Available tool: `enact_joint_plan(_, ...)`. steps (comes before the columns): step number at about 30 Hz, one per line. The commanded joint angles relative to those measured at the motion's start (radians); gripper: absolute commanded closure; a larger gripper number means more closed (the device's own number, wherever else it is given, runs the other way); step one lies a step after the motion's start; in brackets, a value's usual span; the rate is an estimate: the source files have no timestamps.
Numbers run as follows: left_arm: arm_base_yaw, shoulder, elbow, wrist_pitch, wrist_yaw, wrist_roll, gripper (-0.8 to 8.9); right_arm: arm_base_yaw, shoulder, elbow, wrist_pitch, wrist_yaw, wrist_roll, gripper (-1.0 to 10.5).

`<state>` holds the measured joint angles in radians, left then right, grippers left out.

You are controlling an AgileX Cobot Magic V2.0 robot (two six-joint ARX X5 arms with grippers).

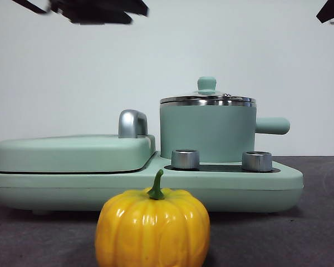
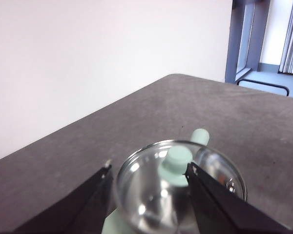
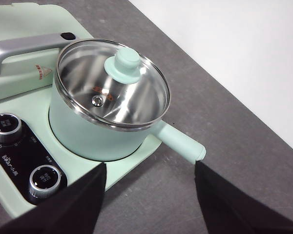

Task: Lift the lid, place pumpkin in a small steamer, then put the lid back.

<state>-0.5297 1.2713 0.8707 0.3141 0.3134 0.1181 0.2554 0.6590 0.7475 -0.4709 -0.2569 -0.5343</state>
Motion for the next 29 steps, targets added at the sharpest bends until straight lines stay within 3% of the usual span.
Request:
enact_joint_plan(1, -0.026, 0.072, 0.034, 0.069, -0.004, -0.019, 5.66, 0.004, 0.006, 0.018, 0.006, 0.003, 0.011, 6.6)
enact_joint_plan(15, -0.109, 0.383, 0.242, 0.076, -0.004, -0.018, 5.66, 0.005, 0.006, 0.018, 0.006, 0.003, 0.013, 6.6)
enact_joint_plan(29, -0.131, 0.531, 0.349, 0.06, -0.004, -0.018, 5.66, 0.005, 0.006, 0.018, 0.006, 0.003, 0.029, 6.6)
